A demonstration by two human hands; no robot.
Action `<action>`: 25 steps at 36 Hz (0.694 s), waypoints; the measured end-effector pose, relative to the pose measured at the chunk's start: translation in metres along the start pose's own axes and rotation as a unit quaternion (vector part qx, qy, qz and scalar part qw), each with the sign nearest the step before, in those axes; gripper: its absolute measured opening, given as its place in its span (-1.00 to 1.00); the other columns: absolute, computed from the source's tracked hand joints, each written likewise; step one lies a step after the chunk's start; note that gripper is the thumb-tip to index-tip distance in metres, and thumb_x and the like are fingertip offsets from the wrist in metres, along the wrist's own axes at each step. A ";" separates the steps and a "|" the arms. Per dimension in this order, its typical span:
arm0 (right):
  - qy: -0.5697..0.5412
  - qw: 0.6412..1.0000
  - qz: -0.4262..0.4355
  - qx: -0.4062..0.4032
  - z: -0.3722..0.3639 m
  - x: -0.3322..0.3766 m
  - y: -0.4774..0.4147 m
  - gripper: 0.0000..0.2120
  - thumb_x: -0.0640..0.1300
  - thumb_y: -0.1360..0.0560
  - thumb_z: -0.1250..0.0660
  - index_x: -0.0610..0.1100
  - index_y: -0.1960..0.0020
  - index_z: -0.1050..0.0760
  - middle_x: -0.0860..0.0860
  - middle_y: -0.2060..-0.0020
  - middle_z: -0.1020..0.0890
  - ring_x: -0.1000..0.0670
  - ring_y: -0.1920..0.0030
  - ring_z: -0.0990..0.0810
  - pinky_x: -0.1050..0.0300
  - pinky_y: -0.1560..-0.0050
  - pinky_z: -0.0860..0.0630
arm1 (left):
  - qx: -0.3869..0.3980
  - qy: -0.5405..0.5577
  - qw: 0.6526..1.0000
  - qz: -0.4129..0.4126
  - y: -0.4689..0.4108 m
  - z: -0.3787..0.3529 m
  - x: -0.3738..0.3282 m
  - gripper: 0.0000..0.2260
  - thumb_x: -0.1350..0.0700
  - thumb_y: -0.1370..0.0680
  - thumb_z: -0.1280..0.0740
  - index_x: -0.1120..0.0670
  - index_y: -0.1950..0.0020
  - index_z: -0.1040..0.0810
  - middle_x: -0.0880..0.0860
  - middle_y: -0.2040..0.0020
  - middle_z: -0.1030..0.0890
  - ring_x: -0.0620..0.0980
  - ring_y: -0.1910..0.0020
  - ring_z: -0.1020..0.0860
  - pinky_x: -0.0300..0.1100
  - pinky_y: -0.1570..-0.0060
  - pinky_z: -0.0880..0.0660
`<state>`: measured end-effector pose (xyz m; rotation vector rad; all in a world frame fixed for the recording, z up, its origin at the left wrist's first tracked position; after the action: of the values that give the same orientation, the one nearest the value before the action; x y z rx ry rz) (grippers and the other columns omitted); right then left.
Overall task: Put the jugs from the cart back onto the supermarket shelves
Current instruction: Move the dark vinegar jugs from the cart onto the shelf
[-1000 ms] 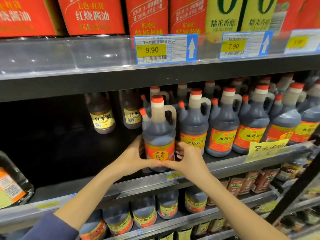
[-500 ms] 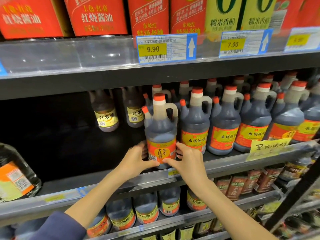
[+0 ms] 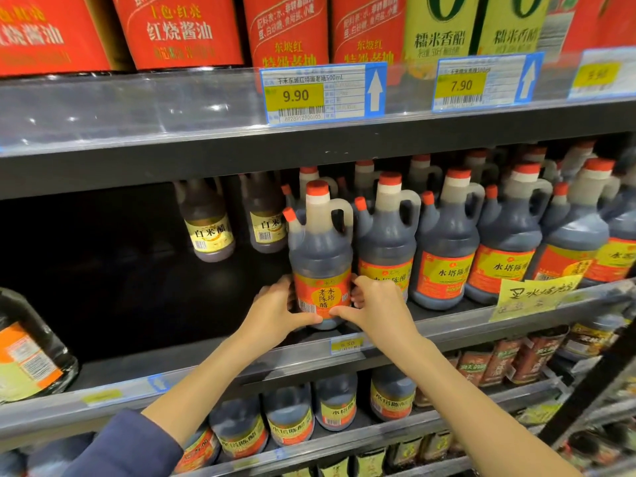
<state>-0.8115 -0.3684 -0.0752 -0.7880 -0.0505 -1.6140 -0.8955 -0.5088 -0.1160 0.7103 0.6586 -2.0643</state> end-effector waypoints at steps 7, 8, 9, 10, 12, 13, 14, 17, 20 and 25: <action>-0.040 0.999 -0.002 -0.007 -0.001 -0.006 0.000 -0.57 0.02 -0.36 -0.50 -0.28 -0.05 -0.56 -0.14 0.07 -0.68 -0.05 0.03 -0.65 0.08 -0.04 -0.55 | -0.023 -0.016 1.000 0.008 0.000 -0.003 -0.002 -0.39 -0.09 -0.29 -0.56 0.10 -0.21 -0.41 0.08 -0.17 -0.61 0.04 -0.16 -0.57 0.02 -0.15 -0.54; -0.049 0.999 0.000 -0.012 -0.001 -0.006 0.000 -0.57 0.01 -0.36 -0.51 -0.28 -0.05 -0.56 -0.13 0.06 -0.68 -0.04 0.03 -0.65 0.12 -0.04 -0.56 | -0.023 -0.017 1.000 0.009 0.000 -0.003 -0.003 -0.39 -0.09 -0.29 -0.56 0.10 -0.22 -0.41 0.08 -0.18 -0.61 0.04 -0.17 -0.56 0.02 -0.16 -0.54; -0.060 0.998 0.002 -0.020 0.000 -0.006 0.001 -0.58 0.00 -0.36 -0.51 -0.28 -0.06 -0.57 -0.13 0.05 -0.68 -0.04 0.03 -0.65 0.14 -0.04 -0.56 | -0.021 -0.018 1.000 0.012 0.000 -0.002 -0.003 -0.38 -0.08 -0.29 -0.56 0.11 -0.23 -0.41 0.07 -0.18 -0.61 0.03 -0.18 -0.56 0.00 -0.16 -0.53; -0.072 0.997 0.004 -0.029 0.001 -0.007 0.002 -0.58 -0.02 -0.35 -0.52 -0.29 -0.06 -0.57 -0.13 0.05 -0.68 -0.04 0.02 -0.65 0.15 -0.04 -0.57 | -0.020 -0.021 1.000 0.009 0.001 -0.002 -0.003 -0.38 -0.08 -0.30 -0.56 0.11 -0.24 -0.41 0.07 -0.19 -0.61 0.03 -0.18 -0.57 -0.01 -0.17 -0.53; -0.083 0.995 0.006 -0.046 0.002 -0.008 0.006 -0.57 -0.03 -0.34 -0.53 -0.30 -0.06 -0.58 -0.14 0.07 -0.69 -0.04 0.03 -0.66 0.08 -0.03 -0.59 | -0.010 -0.029 1.000 0.003 0.001 -0.001 -0.005 -0.35 -0.10 -0.29 -0.56 0.11 -0.26 -0.41 0.05 -0.20 -0.60 0.01 -0.17 -0.58 -0.03 -0.18 -0.53; -0.084 0.995 0.009 -0.059 0.003 -0.008 0.008 -0.58 -0.03 -0.33 -0.54 -0.30 -0.03 -0.59 -0.15 0.10 -0.70 -0.05 0.06 -0.66 0.03 -0.01 -0.61 | -0.003 -0.029 1.000 0.003 0.000 -0.001 -0.005 -0.33 -0.12 -0.28 -0.56 0.10 -0.27 -0.41 0.04 -0.21 -0.60 0.00 -0.18 -0.58 -0.03 -0.18 -0.53; -0.082 0.994 0.012 -0.075 0.004 -0.009 0.010 -0.59 -0.02 -0.31 -0.55 -0.31 0.01 -0.60 -0.15 0.15 -0.70 -0.05 0.10 -0.67 -0.02 0.04 -0.62 | 0.004 -0.030 1.000 0.006 0.000 0.000 -0.003 -0.29 -0.15 -0.27 -0.56 0.09 -0.30 -0.40 0.03 -0.22 -0.59 -0.01 -0.18 -0.57 -0.03 -0.19 -0.53; -0.056 0.992 0.023 -0.115 0.006 -0.007 0.015 -0.62 0.01 -0.28 -0.57 -0.29 0.16 -0.59 -0.13 0.31 -0.67 -0.08 0.24 -0.65 -0.07 0.19 -0.61 | 0.024 -0.041 0.998 0.028 -0.001 0.001 0.002 -0.13 -0.29 -0.20 -0.52 0.05 -0.38 -0.35 0.02 -0.25 -0.56 -0.04 -0.22 -0.53 0.00 -0.21 -0.52; -0.016 0.992 0.023 -0.122 0.003 0.000 0.018 -0.59 0.06 -0.28 -0.56 -0.27 0.21 -0.54 -0.14 0.34 -0.65 -0.13 0.27 -0.63 -0.06 0.26 -0.58 | 0.052 -0.011 0.998 0.043 -0.005 -0.001 0.002 -0.20 -0.20 -0.23 -0.56 0.05 -0.38 -0.39 0.00 -0.25 -0.56 -0.08 -0.20 -0.53 -0.08 -0.21 -0.51; 0.039 0.992 0.027 -0.113 -0.005 0.005 0.017 -0.58 0.06 -0.22 -0.59 -0.24 0.28 -0.50 -0.10 0.45 -0.61 -0.14 0.41 -0.60 0.05 0.45 -0.47 | 0.077 0.028 0.996 0.045 -0.008 -0.005 -0.001 -0.30 -0.05 -0.26 -0.60 0.06 -0.32 -0.44 0.00 -0.22 -0.59 -0.13 -0.13 -0.57 -0.17 -0.17 -0.52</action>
<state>-0.7986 -0.3791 -0.0831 -0.8912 0.2121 -1.6151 -0.9004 -0.5007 -0.1176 0.8719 0.4925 -2.0344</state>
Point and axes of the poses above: each hand's wrist, its own y-axis away from the middle knuckle, its own z-axis out of the back of the hand, x = y × z, the point moved 10 cm from there along -y, towards the middle knuckle
